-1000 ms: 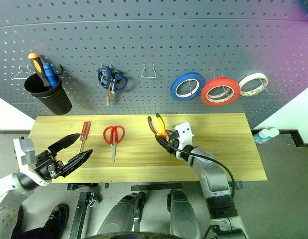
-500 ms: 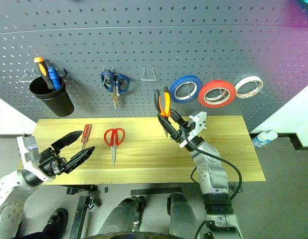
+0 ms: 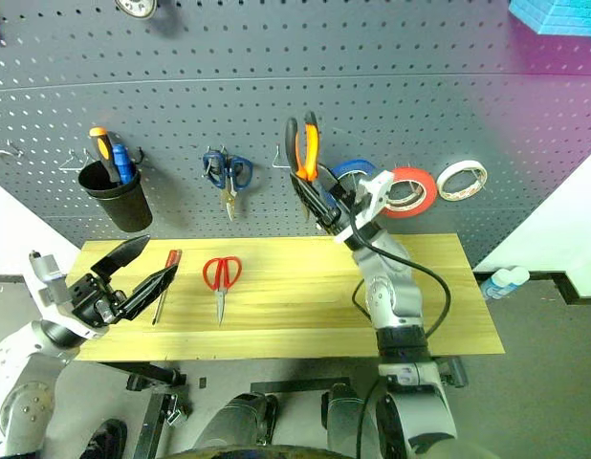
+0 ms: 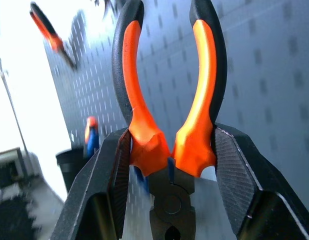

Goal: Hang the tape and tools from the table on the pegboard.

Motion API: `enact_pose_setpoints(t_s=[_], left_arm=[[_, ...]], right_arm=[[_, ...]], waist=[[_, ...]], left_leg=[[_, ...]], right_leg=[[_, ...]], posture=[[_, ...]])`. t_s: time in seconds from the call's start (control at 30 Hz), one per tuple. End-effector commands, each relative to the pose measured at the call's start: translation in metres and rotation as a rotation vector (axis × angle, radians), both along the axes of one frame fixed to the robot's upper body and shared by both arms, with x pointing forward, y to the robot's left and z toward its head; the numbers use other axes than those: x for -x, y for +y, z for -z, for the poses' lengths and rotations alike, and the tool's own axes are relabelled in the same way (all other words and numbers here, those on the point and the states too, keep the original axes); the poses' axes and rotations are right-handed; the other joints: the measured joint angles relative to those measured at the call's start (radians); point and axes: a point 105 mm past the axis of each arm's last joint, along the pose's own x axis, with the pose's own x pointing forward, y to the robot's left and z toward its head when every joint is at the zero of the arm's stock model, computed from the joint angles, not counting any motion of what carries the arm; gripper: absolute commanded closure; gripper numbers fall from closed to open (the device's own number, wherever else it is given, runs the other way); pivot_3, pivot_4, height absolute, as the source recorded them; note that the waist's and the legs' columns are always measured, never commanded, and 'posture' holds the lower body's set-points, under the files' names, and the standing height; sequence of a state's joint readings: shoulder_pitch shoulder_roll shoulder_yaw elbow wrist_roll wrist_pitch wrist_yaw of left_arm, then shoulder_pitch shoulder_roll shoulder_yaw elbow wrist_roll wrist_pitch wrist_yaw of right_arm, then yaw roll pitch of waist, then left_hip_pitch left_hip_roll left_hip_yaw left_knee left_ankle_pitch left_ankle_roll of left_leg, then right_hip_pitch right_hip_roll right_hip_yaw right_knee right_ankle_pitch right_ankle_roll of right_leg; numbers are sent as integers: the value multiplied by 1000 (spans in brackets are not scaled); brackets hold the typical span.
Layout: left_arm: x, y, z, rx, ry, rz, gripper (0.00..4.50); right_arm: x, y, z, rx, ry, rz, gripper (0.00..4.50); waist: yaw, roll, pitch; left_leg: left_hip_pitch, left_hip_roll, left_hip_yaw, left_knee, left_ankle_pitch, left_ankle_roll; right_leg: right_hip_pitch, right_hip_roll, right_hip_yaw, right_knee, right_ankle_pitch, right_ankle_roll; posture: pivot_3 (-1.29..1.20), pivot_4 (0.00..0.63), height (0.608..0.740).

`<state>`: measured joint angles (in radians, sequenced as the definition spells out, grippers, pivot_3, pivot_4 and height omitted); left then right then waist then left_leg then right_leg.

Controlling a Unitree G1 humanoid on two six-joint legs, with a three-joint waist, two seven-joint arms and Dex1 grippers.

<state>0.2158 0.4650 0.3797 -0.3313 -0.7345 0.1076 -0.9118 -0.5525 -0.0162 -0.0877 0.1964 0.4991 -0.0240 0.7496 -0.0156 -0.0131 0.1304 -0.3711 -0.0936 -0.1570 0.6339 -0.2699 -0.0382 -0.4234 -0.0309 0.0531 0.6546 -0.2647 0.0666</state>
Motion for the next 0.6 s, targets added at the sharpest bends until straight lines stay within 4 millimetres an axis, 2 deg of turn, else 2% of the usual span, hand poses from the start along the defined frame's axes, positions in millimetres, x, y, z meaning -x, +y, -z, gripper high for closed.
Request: enact_pose_setpoints(t_s=[0.03, 0.37, 0.6], left_arm=[[1, 6, -7, -5, -54, -32, 0], [7, 13, -1, 0, -75, -72, 0], [9, 14, 1, -2, -79, -79, 0]], right_arm=[[-6, 5, -21, -60, -70, 12, 2425], [-29, 29, -43, -119, -131, 19, 2425], [-44, 41, -48, -146, -133, 39, 2425]], waist=[[1, -1, -5], [2, 1, -12], [3, 1, -12]], left_leg=[[1, 2, 0, 0, 0, 0], [3, 5, 2, -1, 2, -4], [7, 5, 5, -2, 2, -4]], right_leg=[[0, 2, 0, 0, 1, -1], [0, 5, 1, 2, 4, -6], [0, 5, 4, 6, 3, -6]], posture=[[38, 34, 740], [77, 38, 740], [98, 43, 740]])
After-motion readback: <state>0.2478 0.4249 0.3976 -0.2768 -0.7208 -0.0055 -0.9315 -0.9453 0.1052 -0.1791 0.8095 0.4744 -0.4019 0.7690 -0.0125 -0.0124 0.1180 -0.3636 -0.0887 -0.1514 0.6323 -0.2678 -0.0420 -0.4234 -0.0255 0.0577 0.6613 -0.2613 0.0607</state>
